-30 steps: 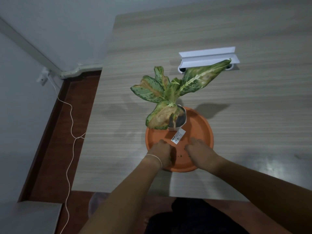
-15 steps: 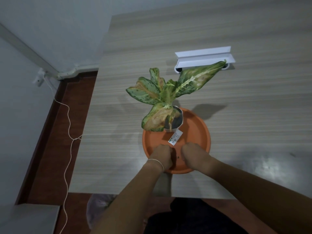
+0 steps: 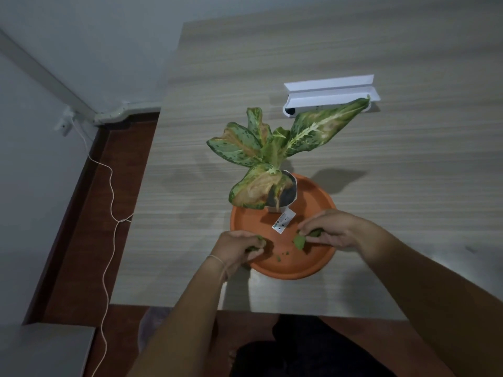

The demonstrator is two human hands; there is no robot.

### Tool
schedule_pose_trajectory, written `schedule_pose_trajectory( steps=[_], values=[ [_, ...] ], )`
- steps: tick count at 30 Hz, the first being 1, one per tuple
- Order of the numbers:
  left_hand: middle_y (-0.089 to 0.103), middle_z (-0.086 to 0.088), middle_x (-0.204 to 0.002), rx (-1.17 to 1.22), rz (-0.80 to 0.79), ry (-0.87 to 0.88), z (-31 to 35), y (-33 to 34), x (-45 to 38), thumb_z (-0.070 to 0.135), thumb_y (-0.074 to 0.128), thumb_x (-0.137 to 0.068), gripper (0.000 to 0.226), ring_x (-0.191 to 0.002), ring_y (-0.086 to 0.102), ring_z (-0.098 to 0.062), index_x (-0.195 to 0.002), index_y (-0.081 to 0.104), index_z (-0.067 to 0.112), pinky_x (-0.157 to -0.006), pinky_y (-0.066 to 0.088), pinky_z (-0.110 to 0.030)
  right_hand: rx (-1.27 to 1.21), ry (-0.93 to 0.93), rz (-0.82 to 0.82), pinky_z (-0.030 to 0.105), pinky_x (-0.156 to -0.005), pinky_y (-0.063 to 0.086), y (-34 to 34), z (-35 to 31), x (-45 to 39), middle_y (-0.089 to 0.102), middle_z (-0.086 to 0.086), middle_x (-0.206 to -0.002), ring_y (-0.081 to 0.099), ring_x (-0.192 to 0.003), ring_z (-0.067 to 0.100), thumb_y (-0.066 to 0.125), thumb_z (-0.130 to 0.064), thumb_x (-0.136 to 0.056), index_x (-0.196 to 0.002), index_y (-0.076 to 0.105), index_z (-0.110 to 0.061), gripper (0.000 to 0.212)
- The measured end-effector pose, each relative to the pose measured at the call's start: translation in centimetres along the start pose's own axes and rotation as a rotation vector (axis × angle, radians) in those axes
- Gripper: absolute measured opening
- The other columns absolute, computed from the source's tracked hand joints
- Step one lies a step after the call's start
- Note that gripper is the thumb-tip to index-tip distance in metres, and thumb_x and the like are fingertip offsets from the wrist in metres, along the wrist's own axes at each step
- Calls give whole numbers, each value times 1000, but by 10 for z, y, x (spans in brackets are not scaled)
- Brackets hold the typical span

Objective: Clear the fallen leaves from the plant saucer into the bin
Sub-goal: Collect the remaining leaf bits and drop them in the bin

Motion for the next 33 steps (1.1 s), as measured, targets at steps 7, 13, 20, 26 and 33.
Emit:
schedule_pose_trajectory(
  steps=[7,13,20,26,33],
  values=[
    [72,-12,-75,328,68,-5,-14,-47,27,-12,68,-77,10,-70,72,-15,-83,68,-3,-60,59,-20,-316,57,-75,23,-61,61,11,8,0,75,14,-73,75,-64,19,64,12,-82,-87,68,2,11],
    [71,-4,-63,584,135,23,-49,-99,62,-11,58,-86,12,-64,71,-8,-83,62,0,-59,59,-18,-426,63,-191,26,-61,62,50,8,-6,74,17,-82,76,-67,23,87,9,-51,-104,66,-1,57],
    [72,-9,-79,801,305,70,-99,-180,109,-10,57,-87,12,-76,71,-13,-92,63,-1,-57,59,-19,-383,106,-311,25,-43,58,151,21,-13,70,17,-67,71,-54,24,89,13,-38,-85,65,-2,55],
    [73,-8,-73,1017,345,82,-144,-241,142,-7,55,-90,26,-65,73,-12,-75,74,1,-55,59,-19,-211,191,-451,27,-42,57,269,50,-12,70,19,-65,70,-51,27,92,16,-24,-68,73,1,50],
    [68,-6,-69,1198,403,124,-202,-327,166,-9,52,-90,16,-60,70,-9,-83,62,1,-58,59,-16,-13,350,-434,25,-45,58,398,131,-11,70,15,-62,71,-50,23,53,7,-90,-72,70,-1,26]
  ],
)
Point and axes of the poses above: each hand's wrist, its own x-axis away from the middle knuckle, its own y-axis out of the palm, z = x × y, the point moved 6 cm from there along -x, towards the middle knuckle
